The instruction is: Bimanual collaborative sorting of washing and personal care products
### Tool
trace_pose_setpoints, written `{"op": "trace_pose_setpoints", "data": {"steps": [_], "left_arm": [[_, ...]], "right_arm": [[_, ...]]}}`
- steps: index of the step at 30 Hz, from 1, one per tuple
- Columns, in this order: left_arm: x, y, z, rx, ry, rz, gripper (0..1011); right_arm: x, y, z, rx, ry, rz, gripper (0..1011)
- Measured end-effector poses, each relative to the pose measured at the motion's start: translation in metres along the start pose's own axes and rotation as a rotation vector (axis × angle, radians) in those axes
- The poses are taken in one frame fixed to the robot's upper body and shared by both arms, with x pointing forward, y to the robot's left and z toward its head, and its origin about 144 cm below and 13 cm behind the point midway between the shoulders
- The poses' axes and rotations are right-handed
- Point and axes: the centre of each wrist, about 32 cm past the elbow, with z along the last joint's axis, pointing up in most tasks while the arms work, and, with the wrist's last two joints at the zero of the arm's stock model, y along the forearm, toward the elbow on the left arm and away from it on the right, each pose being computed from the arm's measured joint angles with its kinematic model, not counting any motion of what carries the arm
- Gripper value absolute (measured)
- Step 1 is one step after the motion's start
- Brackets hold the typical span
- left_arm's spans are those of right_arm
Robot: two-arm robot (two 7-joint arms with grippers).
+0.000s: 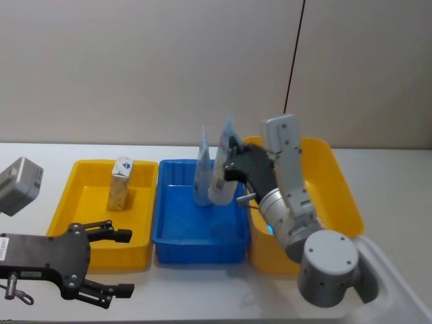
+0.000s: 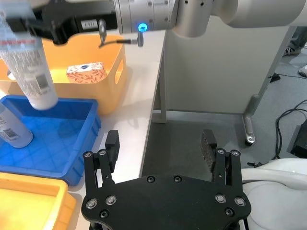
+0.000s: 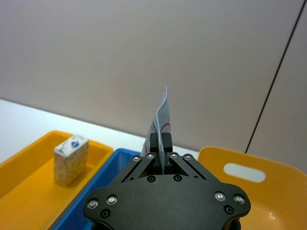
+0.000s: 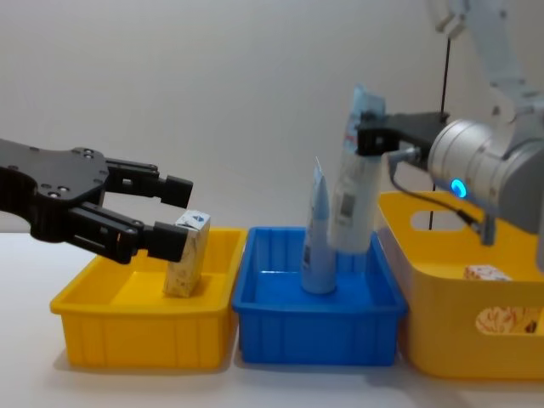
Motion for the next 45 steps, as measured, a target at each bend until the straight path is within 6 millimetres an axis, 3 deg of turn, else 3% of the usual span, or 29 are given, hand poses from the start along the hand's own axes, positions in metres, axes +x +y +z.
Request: {"op": "trace_pose_setpoints", "data": {"steps": [10,22,45], "left_arm": [[0.0,0.0,0.0,0.0,0.0,0.0,1001],[0.0,0.0,0.0,0.0,0.0,0.0,1001],[0.0,0.0,0.0,0.0,0.0,0.0,1001]], "right_arm": [[0.024,-0.005,0.013,0.061,-0.001,-0.085,0],[0.048,-0.003,0.016,0.07,-0.009,-0.207,0],[0.057,0.0,-0.003,-0.002,-0.027,-0.273,0]]}}
